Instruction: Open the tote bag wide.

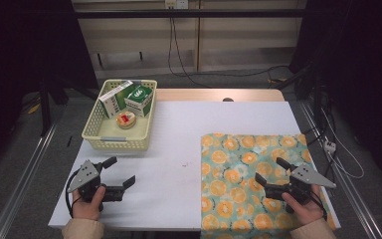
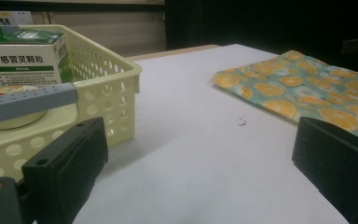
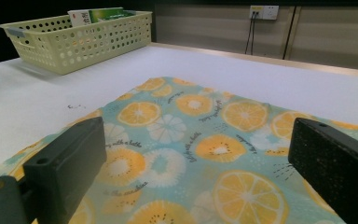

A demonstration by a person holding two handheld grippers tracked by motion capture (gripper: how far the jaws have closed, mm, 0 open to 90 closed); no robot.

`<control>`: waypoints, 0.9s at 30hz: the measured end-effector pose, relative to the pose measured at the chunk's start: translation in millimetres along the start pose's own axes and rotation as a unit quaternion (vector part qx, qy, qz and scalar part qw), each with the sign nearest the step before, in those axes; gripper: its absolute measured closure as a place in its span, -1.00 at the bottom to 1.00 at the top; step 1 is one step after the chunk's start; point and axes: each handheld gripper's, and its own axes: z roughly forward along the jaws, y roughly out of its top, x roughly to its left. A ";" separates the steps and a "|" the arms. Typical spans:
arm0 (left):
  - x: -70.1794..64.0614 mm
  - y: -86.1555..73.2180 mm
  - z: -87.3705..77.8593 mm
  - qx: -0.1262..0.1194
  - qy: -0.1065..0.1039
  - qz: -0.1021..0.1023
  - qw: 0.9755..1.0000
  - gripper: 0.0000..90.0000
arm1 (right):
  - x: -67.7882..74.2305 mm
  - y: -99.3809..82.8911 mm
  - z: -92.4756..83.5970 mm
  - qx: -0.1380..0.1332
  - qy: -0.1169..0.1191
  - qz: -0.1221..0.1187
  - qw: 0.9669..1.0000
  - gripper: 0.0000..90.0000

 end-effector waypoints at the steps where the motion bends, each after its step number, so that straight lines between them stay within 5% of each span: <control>1: 0.1 -0.1 0.0 0.000 -0.001 0.000 1.000 -0.93 | 0.5 -0.2 0.8 0.002 0.000 0.001 1.000 -0.92; 14: -0.6 0.1 0.4 -0.001 -0.005 0.000 1.000 -0.93 | 2.5 13.1 11.3 0.018 0.012 0.009 1.000 -0.89; 19: -0.2 0.9 -0.2 -0.007 -0.005 -0.002 1.000 -0.93 | 2.6 34.0 27.6 0.051 0.028 -0.044 0.997 -0.87; 25: 0.2 -0.2 1.7 -0.004 -0.011 -0.003 1.000 -0.93 | -2.3 56.0 59.6 0.069 0.047 -0.046 0.995 -0.90; 27: 0.0 -0.1 1.9 -0.003 -0.011 -0.003 1.000 -0.93 | -7.2 60.0 71.6 0.079 0.053 -0.028 0.995 -0.89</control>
